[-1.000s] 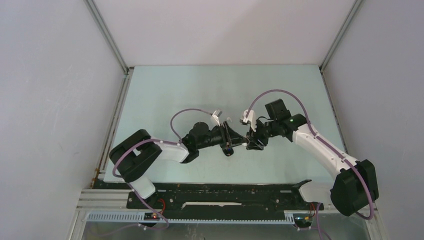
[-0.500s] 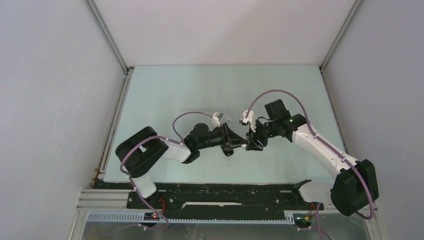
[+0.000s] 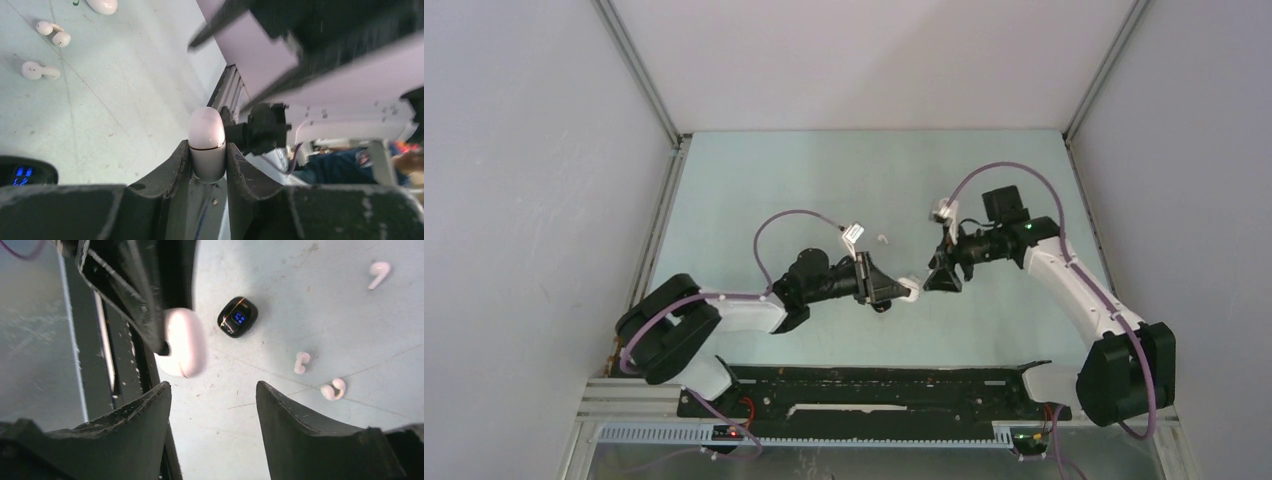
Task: Insert the wireless bluetooth earbuds into the charging case
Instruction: Pick up the charging case at the center of the board.
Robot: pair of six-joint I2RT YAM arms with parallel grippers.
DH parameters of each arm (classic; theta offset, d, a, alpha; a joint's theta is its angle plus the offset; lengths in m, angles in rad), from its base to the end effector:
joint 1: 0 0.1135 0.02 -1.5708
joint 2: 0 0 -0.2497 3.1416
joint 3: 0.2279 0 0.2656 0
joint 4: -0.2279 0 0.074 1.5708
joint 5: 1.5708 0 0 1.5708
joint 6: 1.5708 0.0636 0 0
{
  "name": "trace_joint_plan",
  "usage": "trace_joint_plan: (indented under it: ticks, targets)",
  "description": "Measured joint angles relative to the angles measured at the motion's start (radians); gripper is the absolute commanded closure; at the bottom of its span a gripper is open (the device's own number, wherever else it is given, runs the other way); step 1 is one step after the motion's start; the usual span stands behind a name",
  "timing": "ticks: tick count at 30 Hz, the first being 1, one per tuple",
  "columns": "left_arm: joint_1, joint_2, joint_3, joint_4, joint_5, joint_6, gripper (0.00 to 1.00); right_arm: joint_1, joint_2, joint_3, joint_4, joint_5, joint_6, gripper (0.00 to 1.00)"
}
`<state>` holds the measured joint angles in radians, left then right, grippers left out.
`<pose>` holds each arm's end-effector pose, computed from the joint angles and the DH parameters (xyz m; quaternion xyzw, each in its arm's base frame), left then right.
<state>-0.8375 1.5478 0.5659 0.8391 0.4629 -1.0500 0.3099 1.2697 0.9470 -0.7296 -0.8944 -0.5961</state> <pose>0.2048 -0.2697 0.1627 0.0714 0.7474 -0.6179 0.2336 0.2389 0.1286 0.2280 -0.4811 0.7351 0.3808 0.2884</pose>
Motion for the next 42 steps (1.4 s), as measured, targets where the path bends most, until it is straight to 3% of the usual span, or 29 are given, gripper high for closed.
trace_joint_plan:
  ticks: [5,10,16,27,32,35,38,42]
  targets:
    - [-0.047,-0.171,-0.152,0.078,-0.018,0.239,0.95,-0.09,0.017,0.099,-0.123,-0.124,-0.031,0.4]
    - [-0.098,-0.311,-0.157,0.078,-0.023,0.47,0.95,-0.038,0.014,0.107,-0.247,-0.168,-0.09,0.44]
    - [-0.103,-0.344,-0.119,0.037,-0.013,0.636,0.95,0.02,-0.015,0.095,-0.299,-0.192,-0.104,0.44]
    - [-0.129,-0.324,-0.11,0.008,0.005,0.695,0.95,0.093,-0.056,0.095,-0.322,-0.217,-0.119,0.48]
    - [-0.15,-0.287,-0.071,-0.008,0.021,0.699,0.95,0.098,-0.05,0.095,-0.315,-0.227,-0.115,0.6]
    - [-0.155,-0.27,-0.061,-0.012,0.024,0.702,0.95,0.098,-0.043,0.095,-0.316,-0.225,-0.119,0.72]
    - [-0.158,-0.264,-0.058,-0.013,0.034,0.702,0.89,0.098,-0.041,0.095,-0.322,-0.217,-0.128,0.84]
    - [-0.16,-0.257,-0.055,-0.019,0.037,0.702,0.7,0.098,-0.04,0.095,-0.333,-0.208,-0.138,0.91]
